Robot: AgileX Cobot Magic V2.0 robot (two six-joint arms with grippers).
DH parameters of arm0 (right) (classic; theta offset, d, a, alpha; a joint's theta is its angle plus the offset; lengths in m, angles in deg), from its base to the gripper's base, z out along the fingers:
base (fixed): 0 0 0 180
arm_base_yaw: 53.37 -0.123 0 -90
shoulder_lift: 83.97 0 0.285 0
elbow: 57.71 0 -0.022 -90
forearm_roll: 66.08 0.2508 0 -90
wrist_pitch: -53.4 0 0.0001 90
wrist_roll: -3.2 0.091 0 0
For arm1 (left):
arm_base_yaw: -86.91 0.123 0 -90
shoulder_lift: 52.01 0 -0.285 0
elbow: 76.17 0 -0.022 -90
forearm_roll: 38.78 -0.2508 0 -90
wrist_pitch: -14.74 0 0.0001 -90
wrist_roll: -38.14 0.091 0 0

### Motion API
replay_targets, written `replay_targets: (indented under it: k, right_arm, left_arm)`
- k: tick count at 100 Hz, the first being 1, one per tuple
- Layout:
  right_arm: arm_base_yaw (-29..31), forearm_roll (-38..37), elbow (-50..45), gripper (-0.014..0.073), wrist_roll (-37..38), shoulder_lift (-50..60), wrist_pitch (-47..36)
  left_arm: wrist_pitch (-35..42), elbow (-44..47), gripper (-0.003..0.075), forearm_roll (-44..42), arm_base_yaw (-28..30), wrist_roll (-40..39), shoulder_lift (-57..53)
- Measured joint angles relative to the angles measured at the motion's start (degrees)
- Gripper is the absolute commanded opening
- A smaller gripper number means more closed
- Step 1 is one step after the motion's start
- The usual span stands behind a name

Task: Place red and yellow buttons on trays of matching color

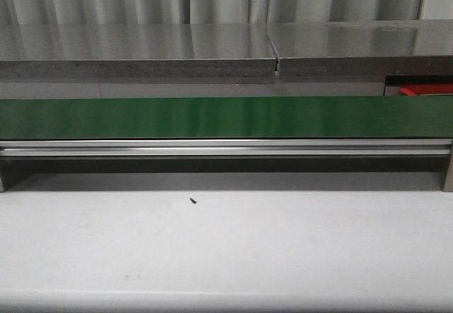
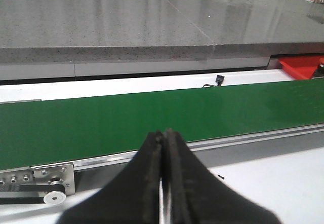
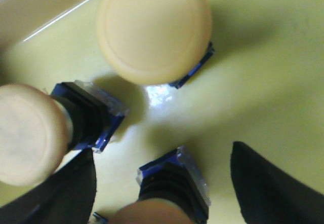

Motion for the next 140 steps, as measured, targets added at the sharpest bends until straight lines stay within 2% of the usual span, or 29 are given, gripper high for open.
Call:
replay_targets:
  k: [16, 28, 60, 80, 87, 99, 126, 130, 140]
  right_arm:
    - [-0.45, 0.24, 0.00, 0.0576, 0.00, 5.58, 0.00]
    - [-2.94, 0.33, 0.00, 0.0576, 0.00, 11.75, 0.00]
    - [-16.49, 0.46, -0.27, 0.0576, -2.14, 31.65, 2.27]
    - [-25.52, 0.46, -5.12, 0.0562, -3.74, 43.69, 3.16]
    - [-27.63, 0.46, -7.92, 0.0514, -4.02, 47.94, 3.56]
    - [-29.92, 0.46, -13.72, 0.0362, -5.04, 55.22, 5.35]
    - [-30.62, 0.35, -23.39, -0.0091, -6.57, 71.57, 9.56]
    - [-30.62, 0.35, -24.04, -0.0121, -6.57, 73.29, 9.67]
    - [-30.62, 0.27, -24.70, -0.0117, -6.60, 76.05, 10.03]
  left_arm:
    - [0.00, 0.00, -0.0019, 0.00, 0.00, 0.00, 0.00]
    - [0.00, 0.00, -0.0019, 0.00, 0.00, 0.00, 0.00]
    - [0.00, 0.00, -0.0019, 0.00, 0.00, 0.00, 0.00]
    - [0.00, 0.00, -0.0019, 0.00, 0.00, 0.00, 0.00]
    - [0.00, 0.00, -0.0019, 0.00, 0.00, 0.00, 0.00]
    - [0.00, 0.00, -0.0019, 0.00, 0.00, 0.00, 0.00]
    - [0.00, 0.00, -0.0019, 0.00, 0.00, 0.00, 0.00]
    - [0.00, 0.00, -0.0019, 0.00, 0.00, 0.00, 0.00]
    - [0.00, 0.00, -0.0019, 0.00, 0.00, 0.00, 0.00]
